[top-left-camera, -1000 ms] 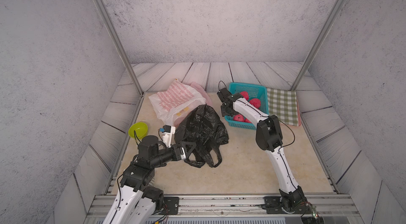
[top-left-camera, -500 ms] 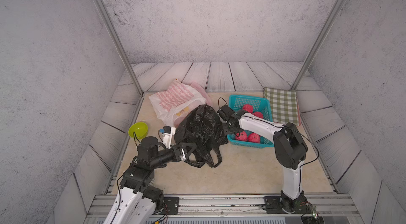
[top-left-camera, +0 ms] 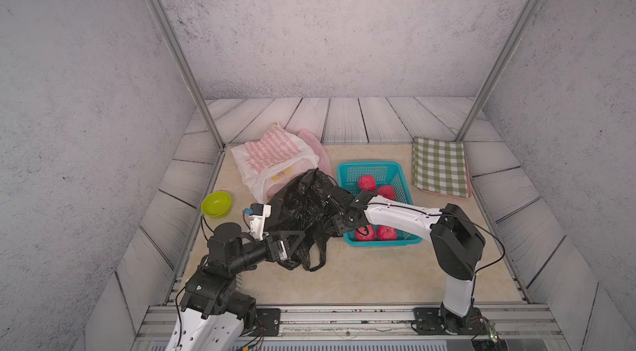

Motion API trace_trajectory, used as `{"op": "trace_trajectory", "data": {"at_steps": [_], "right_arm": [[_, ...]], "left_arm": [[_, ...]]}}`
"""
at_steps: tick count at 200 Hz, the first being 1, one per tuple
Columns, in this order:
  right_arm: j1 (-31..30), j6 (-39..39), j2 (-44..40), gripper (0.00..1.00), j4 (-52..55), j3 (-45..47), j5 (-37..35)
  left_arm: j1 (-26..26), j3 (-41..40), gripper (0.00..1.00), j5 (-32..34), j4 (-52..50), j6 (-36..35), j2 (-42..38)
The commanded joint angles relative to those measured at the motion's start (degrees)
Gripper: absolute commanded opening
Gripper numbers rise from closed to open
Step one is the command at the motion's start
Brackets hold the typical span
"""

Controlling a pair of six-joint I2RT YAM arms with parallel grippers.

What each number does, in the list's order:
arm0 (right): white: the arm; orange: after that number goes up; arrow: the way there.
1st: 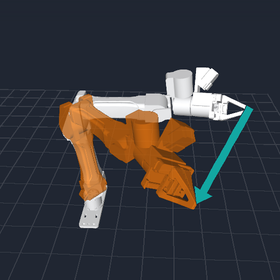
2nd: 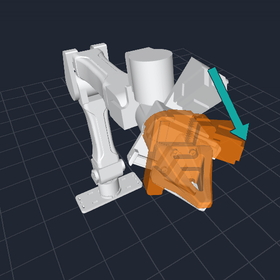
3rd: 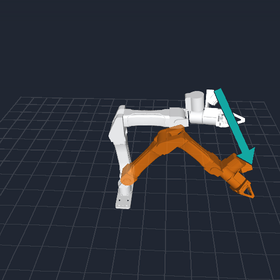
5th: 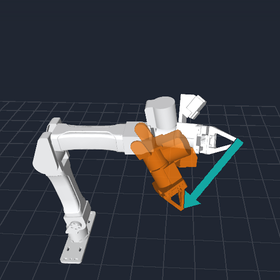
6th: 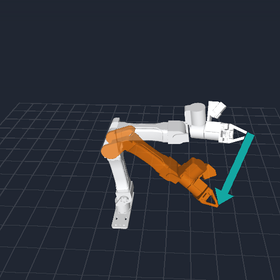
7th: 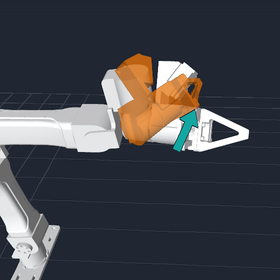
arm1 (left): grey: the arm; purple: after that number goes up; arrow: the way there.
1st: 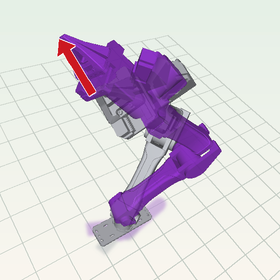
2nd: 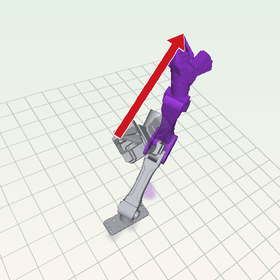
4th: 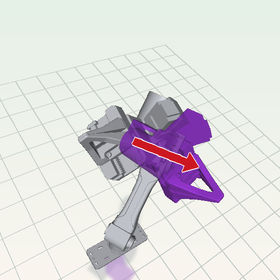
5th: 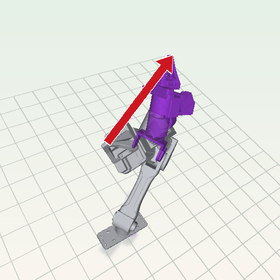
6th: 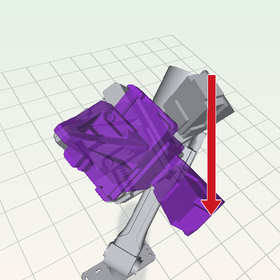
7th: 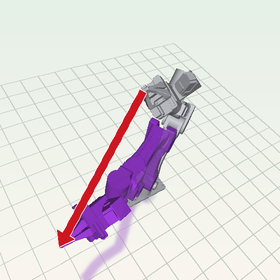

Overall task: Untie the knot of a plastic bag & take out the apple
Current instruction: Move the basket to the center of the board.

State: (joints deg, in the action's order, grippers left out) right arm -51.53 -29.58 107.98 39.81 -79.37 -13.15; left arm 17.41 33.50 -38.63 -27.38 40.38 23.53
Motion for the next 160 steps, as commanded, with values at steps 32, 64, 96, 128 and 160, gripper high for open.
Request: {"op": "trace_trajectory", "data": {"at_steps": [32, 64, 96, 128, 160], "right_arm": [[0.2, 5.8, -10.9, 0.92, 2.4, -3.6, 0.5], [0.2, 7.1, -20.2, 0.93, 4.4, -5.6, -0.6], [1.2, 8.5, -32.1, 0.92, 5.2, -1.3, -13.0], [7.9, 5.3, -45.6, 0.91, 5.6, 9.2, -17.9], [22.4, -1.2, -53.8, 0.91, 5.7, 22.0, -9.9]], "left_arm": [[-0.2, 1.1, 0.99, 1.0, -0.7, 0.3, 1.2], [-0.2, 3.9, 0.99, 4.4, -2.2, -1.0, 2.2], [-0.2, 3.1, 0.99, 9.9, 0.1, 0.0, 1.9], [-0.2, -1.5, 0.97, 10.6, 8.9, 4.2, 3.4], [-0.2, -4.4, 0.94, 9.9, 13.6, 5.7, 4.7]]}}
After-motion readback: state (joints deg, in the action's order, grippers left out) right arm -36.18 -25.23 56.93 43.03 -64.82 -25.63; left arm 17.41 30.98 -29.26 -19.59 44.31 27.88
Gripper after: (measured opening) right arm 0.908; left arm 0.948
